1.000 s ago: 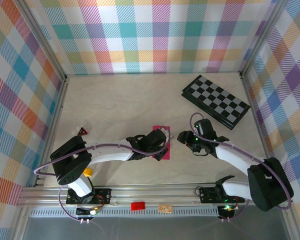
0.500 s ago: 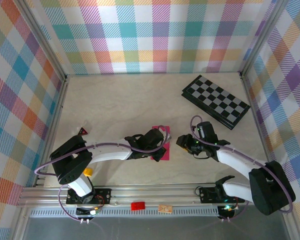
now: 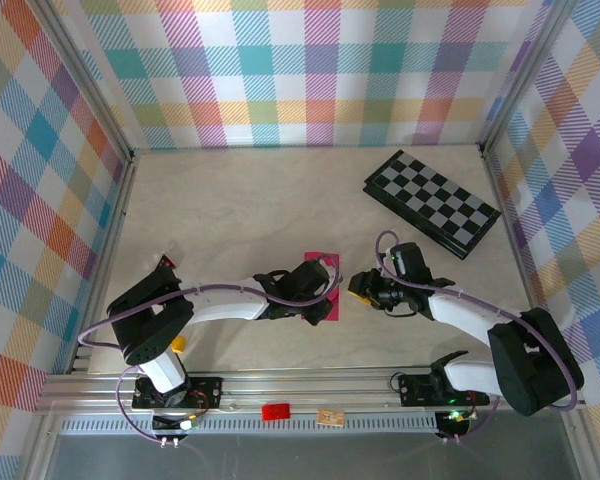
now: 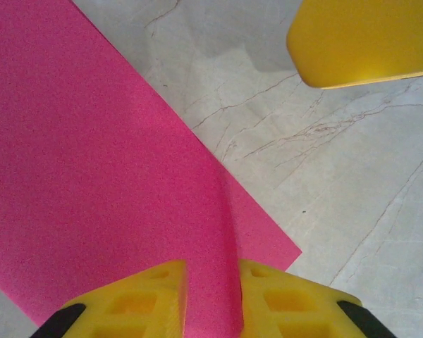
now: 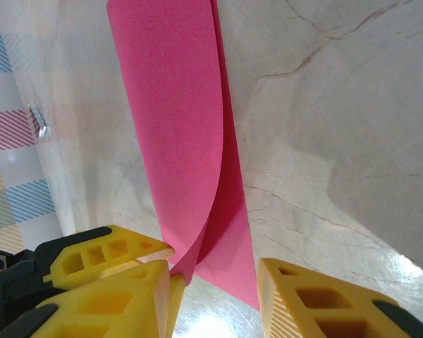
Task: Fold a paper plane with a square sheet of paper (pick it up from the middle)
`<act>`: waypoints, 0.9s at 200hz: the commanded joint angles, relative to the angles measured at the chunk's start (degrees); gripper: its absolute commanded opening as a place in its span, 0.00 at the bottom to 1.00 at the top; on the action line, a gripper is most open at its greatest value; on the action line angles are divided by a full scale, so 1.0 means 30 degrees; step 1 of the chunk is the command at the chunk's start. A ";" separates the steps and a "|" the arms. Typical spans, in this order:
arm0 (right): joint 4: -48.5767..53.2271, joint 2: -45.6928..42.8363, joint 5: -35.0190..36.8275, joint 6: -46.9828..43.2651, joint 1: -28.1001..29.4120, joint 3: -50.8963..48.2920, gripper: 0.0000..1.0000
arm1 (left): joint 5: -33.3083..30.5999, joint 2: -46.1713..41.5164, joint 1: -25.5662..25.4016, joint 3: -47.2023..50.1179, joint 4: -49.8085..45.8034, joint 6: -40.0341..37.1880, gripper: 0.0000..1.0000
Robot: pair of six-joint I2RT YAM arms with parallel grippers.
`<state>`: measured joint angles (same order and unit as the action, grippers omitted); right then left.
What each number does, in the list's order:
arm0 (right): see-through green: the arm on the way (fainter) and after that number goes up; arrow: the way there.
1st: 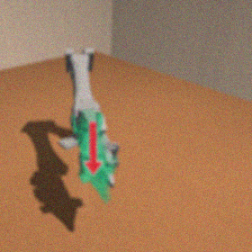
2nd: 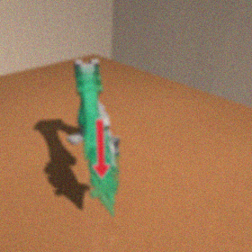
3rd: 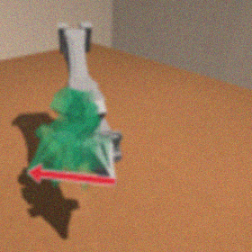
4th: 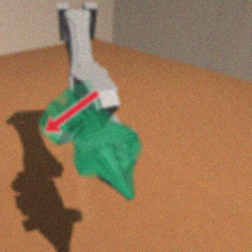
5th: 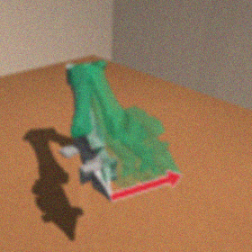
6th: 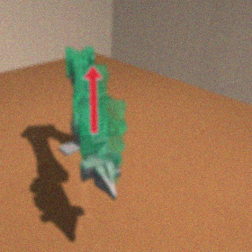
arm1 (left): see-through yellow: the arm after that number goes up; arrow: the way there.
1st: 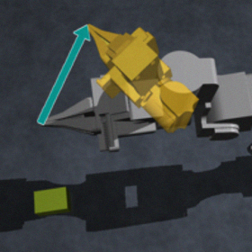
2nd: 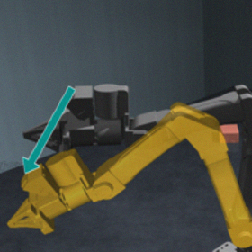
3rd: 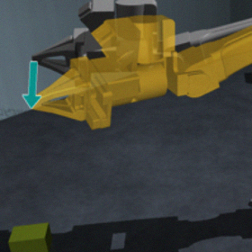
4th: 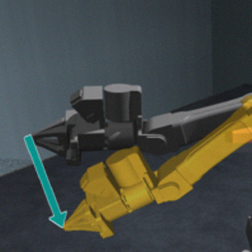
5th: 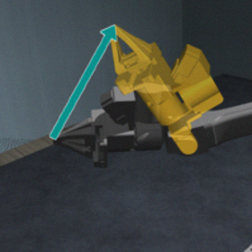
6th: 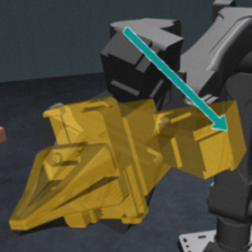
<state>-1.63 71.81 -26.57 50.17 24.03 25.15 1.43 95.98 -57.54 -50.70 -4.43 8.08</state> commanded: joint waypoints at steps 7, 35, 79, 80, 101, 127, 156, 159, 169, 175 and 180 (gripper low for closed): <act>-0.0604 0.0375 -0.0624 0.0092 0.0130 -0.0091 0.38 | -0.0177 0.0139 0.0166 -0.0179 -0.0138 -0.0290 0.20; -0.0680 0.0553 -0.0640 0.0143 0.0302 -0.0113 0.37 | -0.0214 -0.0195 0.0166 0.0057 0.0240 -0.0187 0.13; -0.0823 0.0698 -0.0698 0.0163 0.0740 -0.0003 0.24 | 0.0538 -0.0603 0.0614 0.0414 0.0843 0.0309 0.05; -0.0843 0.0714 -0.0696 0.0157 0.0759 -0.0003 0.24 | 0.0587 -0.0611 0.0624 0.0410 0.0866 0.0317 0.05; -0.0951 0.1044 -0.0587 0.0213 0.1034 0.0026 0.19 | 0.1368 -0.0703 0.0940 0.0490 0.1111 0.0493 0.05; -0.1082 0.1189 -0.0219 0.0414 0.1189 -0.0120 0.19 | 0.1614 -0.0525 0.1241 0.0383 0.1117 0.0618 0.11; -0.1118 0.1273 -0.0279 0.0400 0.1218 -0.0063 0.19 | 0.2023 -0.0095 0.1279 0.0172 0.0988 0.0502 0.17; -0.1086 0.1286 -0.0306 0.0369 0.1218 -0.0062 0.19 | 0.2040 -0.0029 0.1294 0.0130 0.1004 0.0494 0.17; -0.1083 0.1291 -0.0300 0.0385 0.1247 -0.0062 0.19 | 0.2113 0.0135 0.1308 0.0042 0.0934 0.0472 0.18; -0.1096 0.1288 -0.0285 0.0384 0.1247 -0.0062 0.19 | 0.2173 0.0240 0.1308 -0.0005 0.0889 0.0472 0.17; -0.1106 0.1288 -0.0257 0.0385 0.1247 -0.0088 0.19 | 0.2208 0.0258 0.1308 -0.0009 0.0907 0.0468 0.17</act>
<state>-3.88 74.98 -27.49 50.61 27.42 25.15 6.26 95.85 -54.17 -49.95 -2.17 9.58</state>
